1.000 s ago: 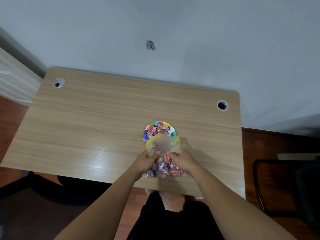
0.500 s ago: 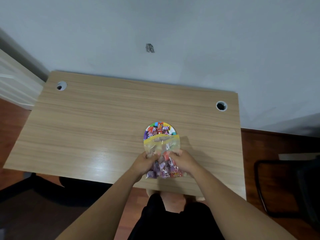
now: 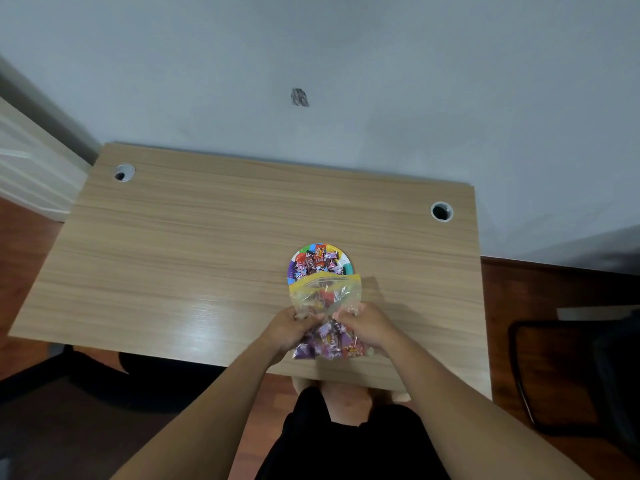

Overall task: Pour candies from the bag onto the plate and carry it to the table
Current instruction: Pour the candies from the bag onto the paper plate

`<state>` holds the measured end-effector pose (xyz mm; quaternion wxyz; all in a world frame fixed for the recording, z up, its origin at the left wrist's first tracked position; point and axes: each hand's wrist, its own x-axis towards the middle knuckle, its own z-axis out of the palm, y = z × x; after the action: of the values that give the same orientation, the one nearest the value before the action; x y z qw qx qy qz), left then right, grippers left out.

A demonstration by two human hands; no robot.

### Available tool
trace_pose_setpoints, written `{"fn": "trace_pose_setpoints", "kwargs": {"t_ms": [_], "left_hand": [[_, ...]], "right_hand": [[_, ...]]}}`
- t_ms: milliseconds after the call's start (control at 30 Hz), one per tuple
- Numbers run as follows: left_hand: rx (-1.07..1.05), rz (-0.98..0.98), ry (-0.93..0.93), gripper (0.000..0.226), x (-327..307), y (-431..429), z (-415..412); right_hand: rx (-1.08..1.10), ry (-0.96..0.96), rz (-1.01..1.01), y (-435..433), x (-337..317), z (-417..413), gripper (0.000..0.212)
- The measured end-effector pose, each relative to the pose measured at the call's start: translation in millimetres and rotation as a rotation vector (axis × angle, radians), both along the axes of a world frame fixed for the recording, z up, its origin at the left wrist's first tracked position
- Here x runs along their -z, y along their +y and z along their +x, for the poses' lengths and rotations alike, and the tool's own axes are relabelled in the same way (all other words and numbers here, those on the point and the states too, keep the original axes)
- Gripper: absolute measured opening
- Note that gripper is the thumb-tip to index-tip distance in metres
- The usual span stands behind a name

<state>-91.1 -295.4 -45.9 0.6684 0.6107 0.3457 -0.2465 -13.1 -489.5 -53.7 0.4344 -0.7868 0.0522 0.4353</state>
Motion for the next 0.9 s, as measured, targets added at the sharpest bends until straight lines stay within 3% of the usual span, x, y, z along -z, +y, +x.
{"fn": "trace_pose_setpoints", "kwargs": {"t_ms": [333, 500, 700, 900], "left_hand": [[0.004, 0.053, -0.043, 0.035, 1, 3, -1], [0.020, 0.029, -0.037, 0.036, 8, 5, 0], [-0.001, 0.089, -0.038, 0.032, 10, 3, 2], [-0.028, 0.044, -0.037, 0.038, 13, 5, 1]], "right_hand": [[0.024, 0.017, -0.014, -3, 10, 0, 0.037], [0.023, -0.016, -0.029, -4, 15, 0, 0.065], [0.029, -0.012, -0.004, -2, 16, 2, 0.042], [0.043, -0.011, 0.025, 1, 14, 4, 0.041]]}}
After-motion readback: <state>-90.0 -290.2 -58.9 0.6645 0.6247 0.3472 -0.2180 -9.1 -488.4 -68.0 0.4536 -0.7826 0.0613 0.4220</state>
